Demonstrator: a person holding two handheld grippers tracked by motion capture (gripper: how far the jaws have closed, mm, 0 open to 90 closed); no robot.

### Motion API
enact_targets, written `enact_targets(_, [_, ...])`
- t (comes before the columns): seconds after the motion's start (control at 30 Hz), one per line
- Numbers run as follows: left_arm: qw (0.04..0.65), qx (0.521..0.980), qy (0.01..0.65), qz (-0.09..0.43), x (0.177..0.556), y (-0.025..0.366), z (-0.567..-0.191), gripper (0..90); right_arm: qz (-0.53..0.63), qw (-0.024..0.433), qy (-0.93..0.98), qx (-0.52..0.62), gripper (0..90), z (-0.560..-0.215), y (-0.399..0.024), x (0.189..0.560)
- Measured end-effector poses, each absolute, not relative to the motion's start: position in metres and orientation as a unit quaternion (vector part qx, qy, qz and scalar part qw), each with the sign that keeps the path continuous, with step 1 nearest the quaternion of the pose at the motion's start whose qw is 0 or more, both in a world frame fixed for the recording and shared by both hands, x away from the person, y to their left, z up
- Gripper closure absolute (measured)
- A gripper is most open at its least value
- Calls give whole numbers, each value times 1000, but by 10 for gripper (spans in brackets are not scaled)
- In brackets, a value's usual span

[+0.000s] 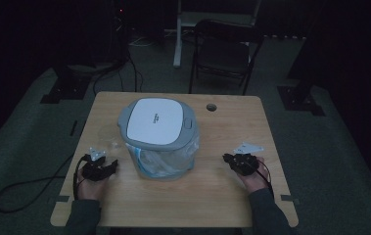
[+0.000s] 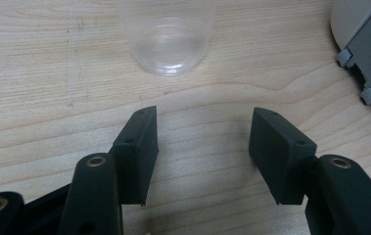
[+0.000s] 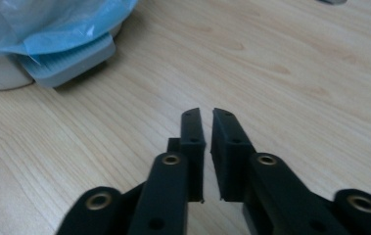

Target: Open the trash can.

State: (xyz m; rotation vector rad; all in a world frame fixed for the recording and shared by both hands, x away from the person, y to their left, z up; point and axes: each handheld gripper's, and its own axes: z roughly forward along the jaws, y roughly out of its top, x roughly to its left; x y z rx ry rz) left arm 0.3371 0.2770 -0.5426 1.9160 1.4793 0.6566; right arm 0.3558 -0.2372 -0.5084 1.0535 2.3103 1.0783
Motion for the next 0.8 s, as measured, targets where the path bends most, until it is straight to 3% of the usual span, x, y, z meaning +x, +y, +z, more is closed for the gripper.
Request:
enact_targets(0.1, [312,726,560,249,337,277,-543,453,391,191,822,367,896,-504,-234,356])
enact_targets(0.8, [312,726,560,248,337,277,-543,457,406,154,847,306,899,-505,-182,369])
